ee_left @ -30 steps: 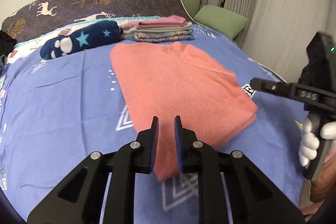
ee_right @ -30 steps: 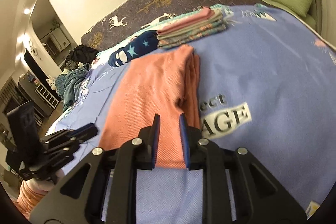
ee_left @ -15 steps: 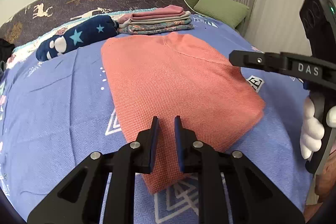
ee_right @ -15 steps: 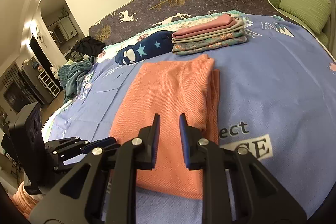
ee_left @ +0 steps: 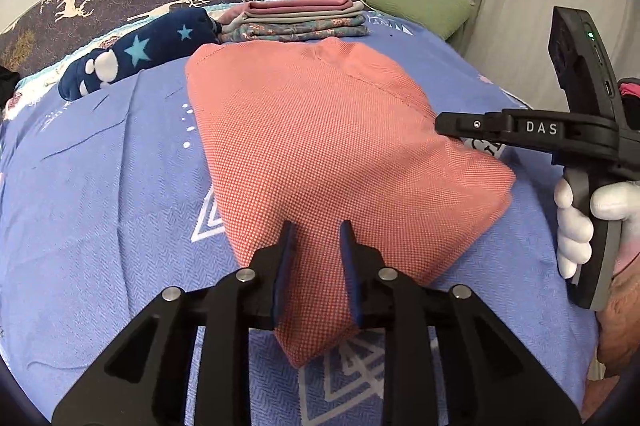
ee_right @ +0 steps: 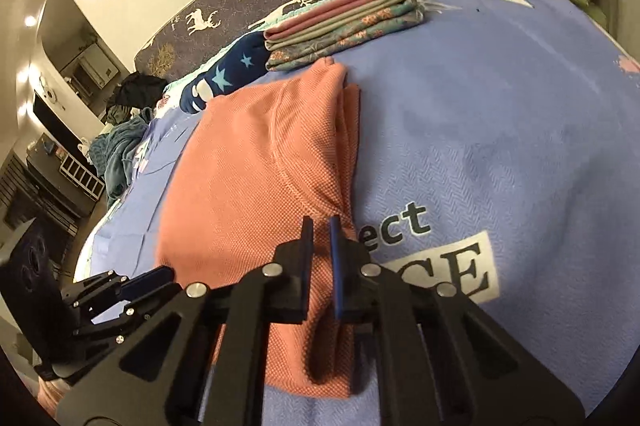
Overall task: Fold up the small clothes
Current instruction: 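Press and smooth the folded sweatshirt with both open tools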
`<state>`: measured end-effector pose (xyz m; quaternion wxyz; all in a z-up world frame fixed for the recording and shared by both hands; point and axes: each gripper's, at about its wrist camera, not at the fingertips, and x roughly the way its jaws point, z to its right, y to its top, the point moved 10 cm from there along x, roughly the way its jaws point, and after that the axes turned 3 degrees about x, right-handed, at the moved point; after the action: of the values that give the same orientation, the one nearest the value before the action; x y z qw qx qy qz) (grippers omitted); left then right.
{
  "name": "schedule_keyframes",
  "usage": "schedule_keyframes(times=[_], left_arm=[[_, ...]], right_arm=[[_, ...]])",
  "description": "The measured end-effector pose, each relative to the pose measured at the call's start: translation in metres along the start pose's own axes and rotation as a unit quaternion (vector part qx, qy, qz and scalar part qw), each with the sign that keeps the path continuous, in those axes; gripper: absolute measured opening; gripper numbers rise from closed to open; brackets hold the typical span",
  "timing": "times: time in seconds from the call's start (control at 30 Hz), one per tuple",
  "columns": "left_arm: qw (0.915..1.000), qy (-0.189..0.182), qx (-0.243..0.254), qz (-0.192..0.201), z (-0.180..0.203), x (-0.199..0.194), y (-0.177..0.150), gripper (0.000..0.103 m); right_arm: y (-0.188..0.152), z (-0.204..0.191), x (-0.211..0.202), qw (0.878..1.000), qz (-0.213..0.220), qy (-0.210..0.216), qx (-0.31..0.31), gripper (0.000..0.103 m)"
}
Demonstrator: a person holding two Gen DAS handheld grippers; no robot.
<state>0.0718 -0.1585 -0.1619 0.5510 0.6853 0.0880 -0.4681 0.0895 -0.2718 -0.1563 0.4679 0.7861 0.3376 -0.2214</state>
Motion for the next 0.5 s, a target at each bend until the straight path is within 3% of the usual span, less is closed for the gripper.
schedule_keyframes(times=[0.5], left_arm=[[0.9999,0.004,-0.007,0.01,-0.006,-0.014,0.003,0.032]], right_arm=[[0.022,-0.006,-0.014,0.999,0.022,-0.009,-0.022,0.033]])
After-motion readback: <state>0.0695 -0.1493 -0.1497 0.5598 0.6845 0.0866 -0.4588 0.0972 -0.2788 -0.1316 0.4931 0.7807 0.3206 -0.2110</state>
